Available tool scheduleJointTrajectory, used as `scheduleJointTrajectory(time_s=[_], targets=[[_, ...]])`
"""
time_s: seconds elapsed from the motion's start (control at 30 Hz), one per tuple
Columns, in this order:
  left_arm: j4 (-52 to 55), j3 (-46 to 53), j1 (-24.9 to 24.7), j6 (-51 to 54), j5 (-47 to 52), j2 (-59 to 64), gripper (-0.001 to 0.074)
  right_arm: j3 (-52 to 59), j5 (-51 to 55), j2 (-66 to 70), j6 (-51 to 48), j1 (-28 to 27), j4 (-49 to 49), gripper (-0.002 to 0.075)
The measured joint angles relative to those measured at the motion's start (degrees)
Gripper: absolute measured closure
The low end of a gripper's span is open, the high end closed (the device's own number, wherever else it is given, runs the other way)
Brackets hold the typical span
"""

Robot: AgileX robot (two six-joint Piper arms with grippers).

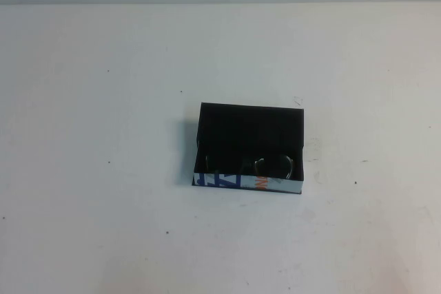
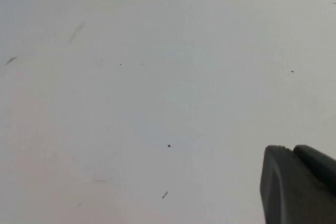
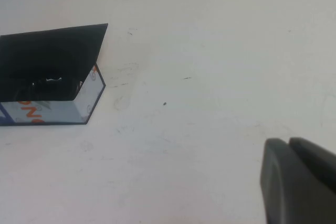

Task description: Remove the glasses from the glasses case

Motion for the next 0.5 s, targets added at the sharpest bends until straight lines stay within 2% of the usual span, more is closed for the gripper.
scheduleJointTrajectory(time_s=[0.37, 0.5], targets=[[0.0, 0.0, 0.0, 0.0, 0.0, 0.0, 0.074, -0.11, 0.0, 0.0, 0.0, 0.0, 2.17, 0.0743], [0.0, 0.0, 0.0, 0.0, 0.0, 0.0, 0.074, -6.17, 2.17, 0.0, 0.13, 0.0, 3.35, 0.0743]])
